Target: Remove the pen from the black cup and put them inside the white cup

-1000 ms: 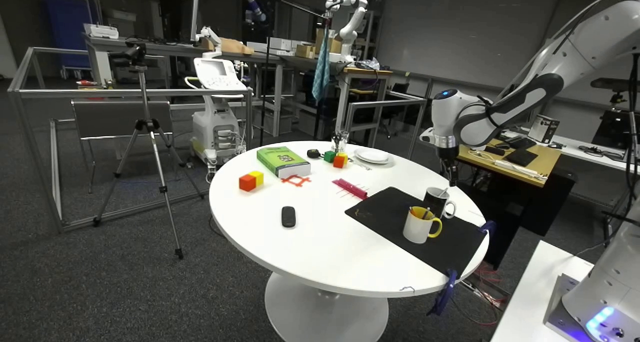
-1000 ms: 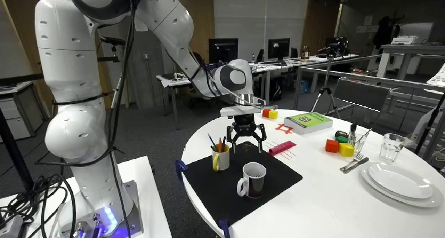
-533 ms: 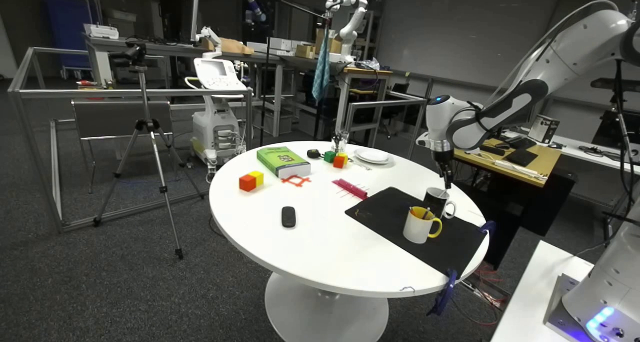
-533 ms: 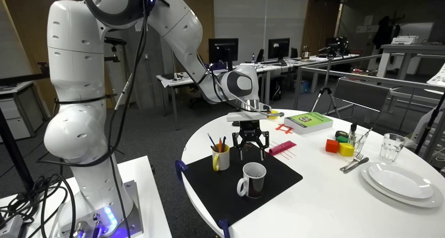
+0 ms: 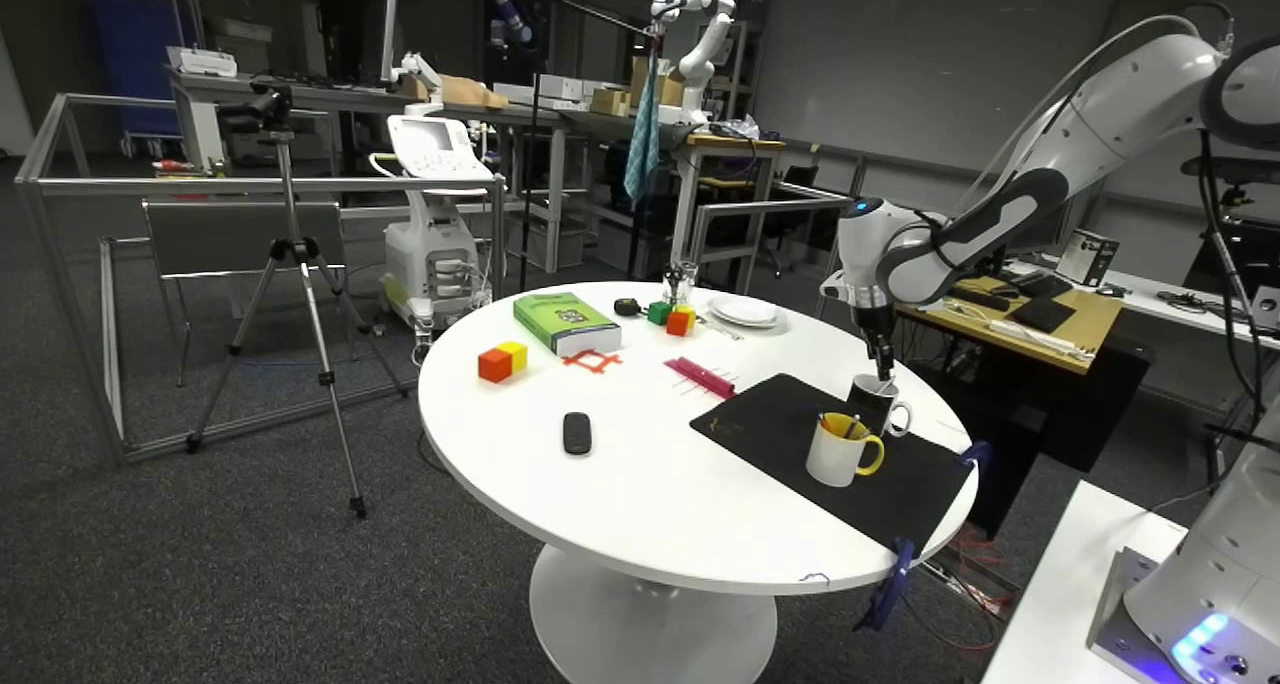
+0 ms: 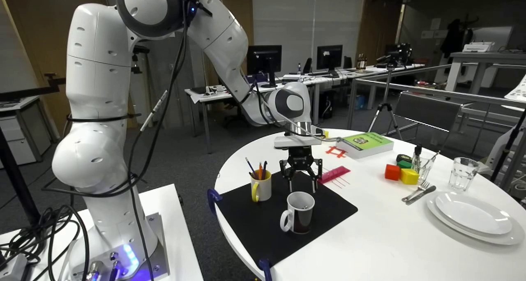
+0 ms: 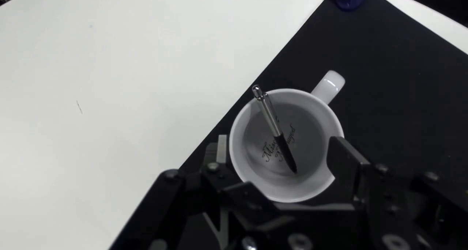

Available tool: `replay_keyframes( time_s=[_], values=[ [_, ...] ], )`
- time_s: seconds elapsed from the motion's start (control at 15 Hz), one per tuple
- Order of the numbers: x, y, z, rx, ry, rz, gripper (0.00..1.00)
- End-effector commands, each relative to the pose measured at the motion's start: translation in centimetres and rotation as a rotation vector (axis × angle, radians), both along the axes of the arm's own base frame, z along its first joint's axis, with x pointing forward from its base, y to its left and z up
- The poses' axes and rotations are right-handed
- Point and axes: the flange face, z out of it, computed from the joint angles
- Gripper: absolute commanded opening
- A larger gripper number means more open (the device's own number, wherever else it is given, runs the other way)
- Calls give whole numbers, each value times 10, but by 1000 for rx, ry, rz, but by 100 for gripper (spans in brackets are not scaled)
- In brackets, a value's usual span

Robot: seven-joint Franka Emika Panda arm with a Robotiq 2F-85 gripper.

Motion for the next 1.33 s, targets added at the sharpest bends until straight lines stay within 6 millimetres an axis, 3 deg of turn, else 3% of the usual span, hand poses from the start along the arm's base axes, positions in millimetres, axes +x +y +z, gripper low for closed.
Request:
replay_keyframes(
  time_s=[0.0, 0.33, 0.87, 1.27],
  values=[
    [16, 2, -4, -14, 22, 33, 73],
    [27, 14, -11, -15, 39, 59, 66],
    [28, 21, -15, -41, 96, 66, 70],
    [24, 17, -17, -52, 113, 58, 54]
  ],
)
